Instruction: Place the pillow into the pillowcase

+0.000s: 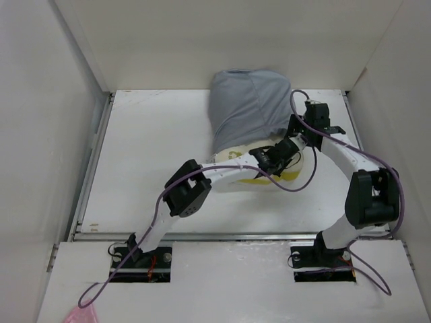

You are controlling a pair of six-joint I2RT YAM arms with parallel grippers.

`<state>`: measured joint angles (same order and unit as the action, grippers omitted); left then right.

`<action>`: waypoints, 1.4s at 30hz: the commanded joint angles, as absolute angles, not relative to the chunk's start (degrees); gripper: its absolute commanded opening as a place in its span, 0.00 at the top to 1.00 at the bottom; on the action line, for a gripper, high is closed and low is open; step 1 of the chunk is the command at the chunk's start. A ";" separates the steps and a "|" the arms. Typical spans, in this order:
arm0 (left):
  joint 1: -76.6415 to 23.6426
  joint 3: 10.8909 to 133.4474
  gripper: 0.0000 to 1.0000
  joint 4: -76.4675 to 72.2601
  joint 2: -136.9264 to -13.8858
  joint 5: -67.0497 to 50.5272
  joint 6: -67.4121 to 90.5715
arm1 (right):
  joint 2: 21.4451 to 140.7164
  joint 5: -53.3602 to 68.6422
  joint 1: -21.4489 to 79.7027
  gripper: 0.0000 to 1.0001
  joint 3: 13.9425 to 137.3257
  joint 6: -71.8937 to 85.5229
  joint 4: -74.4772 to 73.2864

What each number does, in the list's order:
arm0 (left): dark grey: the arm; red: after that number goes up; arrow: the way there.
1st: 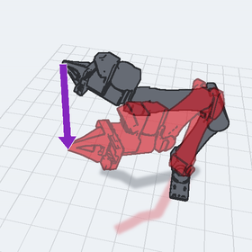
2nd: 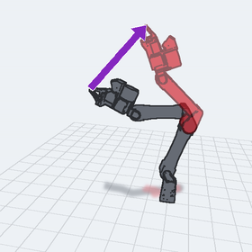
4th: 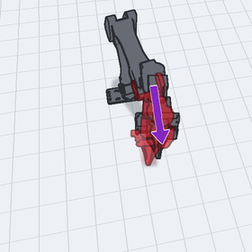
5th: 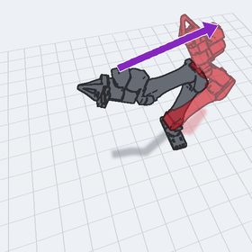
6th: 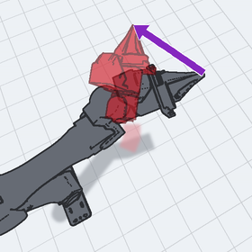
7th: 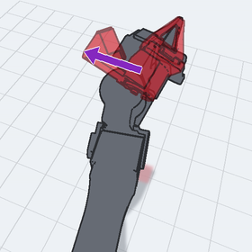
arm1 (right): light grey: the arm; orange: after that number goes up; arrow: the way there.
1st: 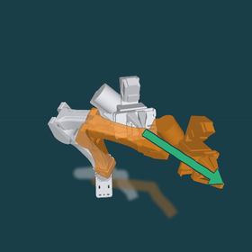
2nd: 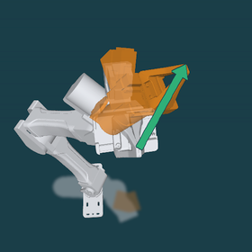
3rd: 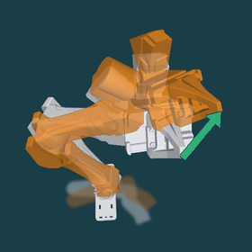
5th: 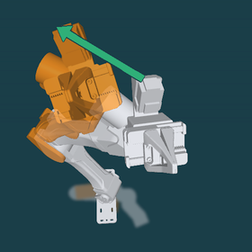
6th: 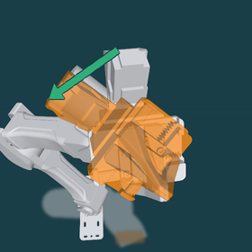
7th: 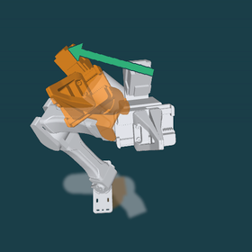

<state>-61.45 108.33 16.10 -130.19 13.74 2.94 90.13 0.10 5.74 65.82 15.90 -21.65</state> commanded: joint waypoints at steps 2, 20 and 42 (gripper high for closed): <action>-57.39 104.25 1.00 15.92 -126.41 11.51 5.19 | 94.91 2.82 6.33 0.37 68.20 13.27 -16.44; -49.66 92.91 1.00 14.24 -113.65 18.46 9.23 | 83.93 6.86 6.33 0.28 62.75 9.23 -21.71; -48.08 106.44 1.00 12.48 -119.97 16.68 10.01 | 68.84 17.89 13.71 1.00 51.36 11.86 -25.75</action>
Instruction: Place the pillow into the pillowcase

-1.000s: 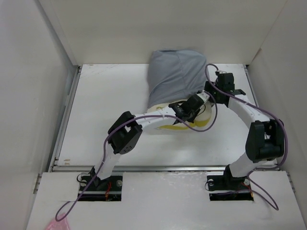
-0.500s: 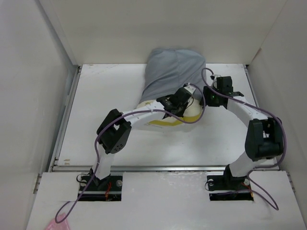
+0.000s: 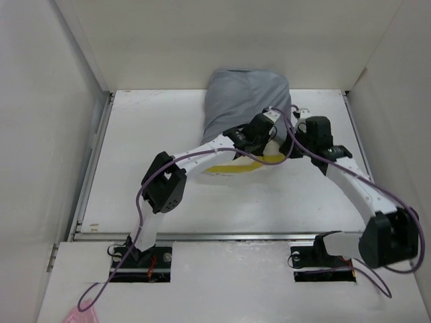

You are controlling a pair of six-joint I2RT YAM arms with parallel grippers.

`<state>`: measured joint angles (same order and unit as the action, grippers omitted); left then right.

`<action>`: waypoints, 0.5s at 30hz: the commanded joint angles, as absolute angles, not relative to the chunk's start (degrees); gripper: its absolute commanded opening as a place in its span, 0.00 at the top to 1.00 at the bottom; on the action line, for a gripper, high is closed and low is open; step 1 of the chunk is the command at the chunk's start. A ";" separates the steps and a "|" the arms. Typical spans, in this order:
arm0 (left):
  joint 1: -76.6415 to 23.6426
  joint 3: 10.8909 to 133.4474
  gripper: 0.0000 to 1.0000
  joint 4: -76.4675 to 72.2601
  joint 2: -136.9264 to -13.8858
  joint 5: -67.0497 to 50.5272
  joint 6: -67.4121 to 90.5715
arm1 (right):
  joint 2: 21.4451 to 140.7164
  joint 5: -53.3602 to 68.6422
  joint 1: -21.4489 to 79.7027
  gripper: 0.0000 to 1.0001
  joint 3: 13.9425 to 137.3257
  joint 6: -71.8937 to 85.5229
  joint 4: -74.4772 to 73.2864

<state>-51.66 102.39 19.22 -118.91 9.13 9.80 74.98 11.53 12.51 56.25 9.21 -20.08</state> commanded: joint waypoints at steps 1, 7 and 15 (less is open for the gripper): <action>-48.08 107.31 1.00 12.48 -119.97 20.96 11.32 | 65.16 20.80 14.32 1.00 50.37 12.39 -27.23; -47.02 109.51 1.00 8.63 -124.18 22.16 20.12 | 53.01 42.32 20.64 1.00 48.16 13.01 -29.88; -47.02 102.07 1.00 10.45 -121.56 18.90 27.33 | 51.93 29.91 20.65 0.88 50.27 13.01 -39.27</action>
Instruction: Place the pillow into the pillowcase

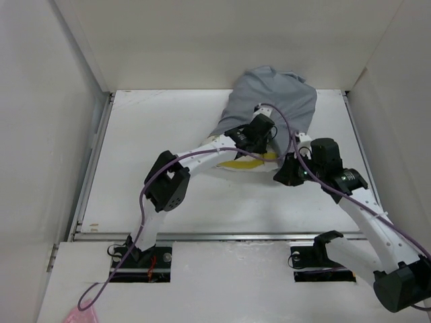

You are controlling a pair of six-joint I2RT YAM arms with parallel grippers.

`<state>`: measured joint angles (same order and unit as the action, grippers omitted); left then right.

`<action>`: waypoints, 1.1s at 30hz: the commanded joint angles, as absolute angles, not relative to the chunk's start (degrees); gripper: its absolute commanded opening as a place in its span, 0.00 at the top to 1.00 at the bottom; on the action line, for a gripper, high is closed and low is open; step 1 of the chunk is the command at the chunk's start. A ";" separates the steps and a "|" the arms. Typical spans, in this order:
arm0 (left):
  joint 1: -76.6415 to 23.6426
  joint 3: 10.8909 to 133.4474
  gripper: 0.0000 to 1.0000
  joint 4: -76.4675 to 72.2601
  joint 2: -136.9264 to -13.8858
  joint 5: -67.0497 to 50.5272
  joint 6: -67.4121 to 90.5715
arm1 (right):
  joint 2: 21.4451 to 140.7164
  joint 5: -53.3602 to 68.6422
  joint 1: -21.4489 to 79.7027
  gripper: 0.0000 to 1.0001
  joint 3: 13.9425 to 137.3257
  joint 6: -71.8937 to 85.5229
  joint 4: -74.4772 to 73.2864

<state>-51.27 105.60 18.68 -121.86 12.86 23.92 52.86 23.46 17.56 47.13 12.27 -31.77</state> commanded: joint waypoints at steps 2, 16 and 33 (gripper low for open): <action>-47.02 97.58 0.73 11.77 -116.14 16.97 26.20 | 53.69 24.12 20.65 0.74 51.59 12.22 -41.30; -45.80 62.76 0.01 22.23 -72.09 19.59 35.24 | 62.12 6.45 34.75 0.23 63.18 8.79 -36.75; -12.14 59.77 0.01 18.29 -71.89 14.42 39.29 | 122.24 -22.41 53.00 0.15 109.42 -0.78 -35.77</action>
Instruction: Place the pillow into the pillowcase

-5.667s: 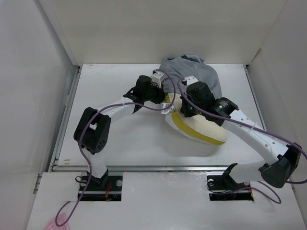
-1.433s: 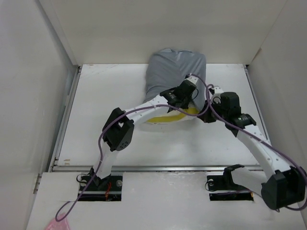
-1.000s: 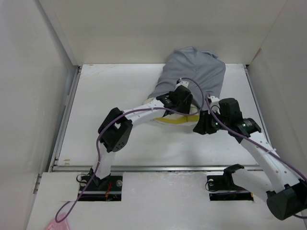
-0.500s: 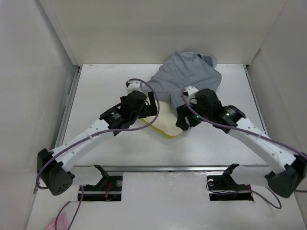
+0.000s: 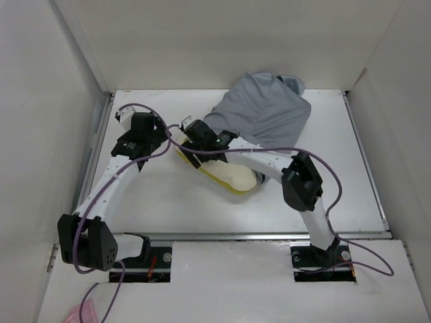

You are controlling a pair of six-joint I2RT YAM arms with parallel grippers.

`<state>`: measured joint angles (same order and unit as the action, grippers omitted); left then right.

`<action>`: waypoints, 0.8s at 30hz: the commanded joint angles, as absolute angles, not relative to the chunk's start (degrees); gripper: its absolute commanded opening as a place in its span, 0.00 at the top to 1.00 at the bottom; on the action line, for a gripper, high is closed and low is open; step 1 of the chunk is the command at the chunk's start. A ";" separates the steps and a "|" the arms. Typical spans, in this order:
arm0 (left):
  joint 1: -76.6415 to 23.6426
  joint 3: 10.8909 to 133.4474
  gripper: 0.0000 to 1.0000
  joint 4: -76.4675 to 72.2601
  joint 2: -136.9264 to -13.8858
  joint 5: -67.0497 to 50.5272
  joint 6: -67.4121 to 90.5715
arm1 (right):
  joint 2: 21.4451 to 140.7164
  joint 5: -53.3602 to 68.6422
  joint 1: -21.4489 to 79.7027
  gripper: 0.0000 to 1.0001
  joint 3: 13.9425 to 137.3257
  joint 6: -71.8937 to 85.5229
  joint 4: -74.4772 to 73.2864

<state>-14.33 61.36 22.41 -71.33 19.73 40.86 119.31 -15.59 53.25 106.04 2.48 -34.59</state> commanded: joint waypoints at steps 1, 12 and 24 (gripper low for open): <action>-11.35 58.63 0.01 16.54 -71.89 13.28 39.29 | 123.47 -21.54 53.00 0.15 109.42 -0.79 -34.81; -9.32 48.72 0.01 -1.03 -72.95 -2.70 29.63 | 106.55 -7.58 40.53 1.00 96.95 3.87 -26.10; -18.90 47.55 0.01 -29.76 -84.54 -25.91 28.72 | 93.52 1.67 31.03 1.00 109.60 4.04 -37.88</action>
